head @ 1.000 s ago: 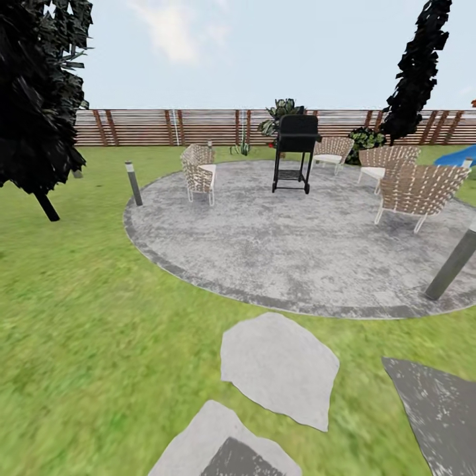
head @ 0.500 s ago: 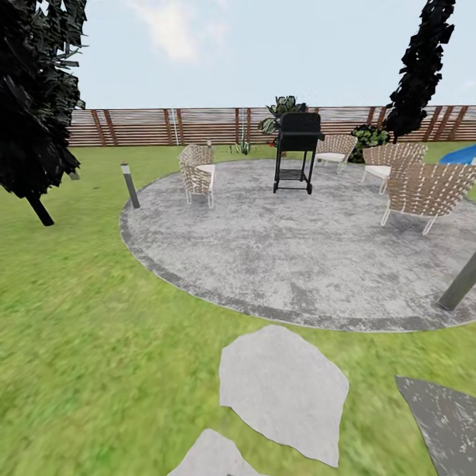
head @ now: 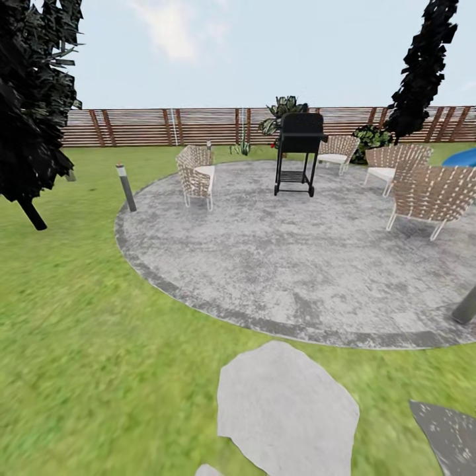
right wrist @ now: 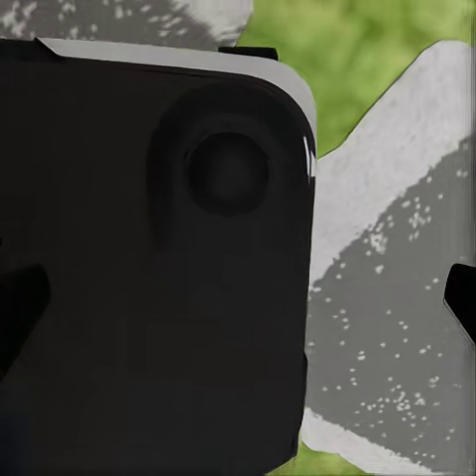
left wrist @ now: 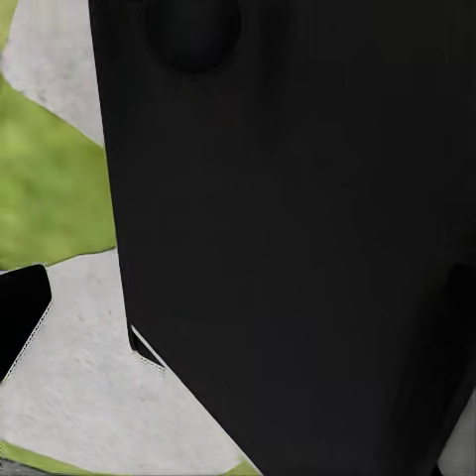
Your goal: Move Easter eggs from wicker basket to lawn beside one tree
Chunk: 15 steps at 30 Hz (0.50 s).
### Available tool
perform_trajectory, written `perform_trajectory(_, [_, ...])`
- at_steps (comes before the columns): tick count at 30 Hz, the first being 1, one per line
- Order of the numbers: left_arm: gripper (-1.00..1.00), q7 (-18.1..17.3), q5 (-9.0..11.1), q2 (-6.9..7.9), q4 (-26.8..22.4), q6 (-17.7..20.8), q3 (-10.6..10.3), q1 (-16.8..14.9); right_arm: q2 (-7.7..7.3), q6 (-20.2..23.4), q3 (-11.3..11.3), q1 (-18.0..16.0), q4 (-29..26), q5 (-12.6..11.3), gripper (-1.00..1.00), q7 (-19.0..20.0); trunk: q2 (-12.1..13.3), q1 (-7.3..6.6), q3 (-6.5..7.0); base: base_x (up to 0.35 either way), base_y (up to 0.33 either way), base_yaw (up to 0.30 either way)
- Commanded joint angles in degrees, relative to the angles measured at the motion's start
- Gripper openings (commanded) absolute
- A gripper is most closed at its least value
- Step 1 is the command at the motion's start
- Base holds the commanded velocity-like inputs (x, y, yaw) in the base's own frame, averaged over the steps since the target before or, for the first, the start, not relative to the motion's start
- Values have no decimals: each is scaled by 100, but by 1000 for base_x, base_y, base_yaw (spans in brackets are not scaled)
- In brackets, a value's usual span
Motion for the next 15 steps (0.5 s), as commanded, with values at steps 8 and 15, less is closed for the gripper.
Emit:
perform_trajectory(8, [100,-3,3,16,-2,0,11,-4,-6,-19,19,-3,1,37,100,-10,-2,3,-5,336,0,0])
perform_trajectory(15, [100,-3,3,17,-2,0,11,-5,5,20,-17,-3,-7,-10,100,18,-2,3,-5,336,0,0])
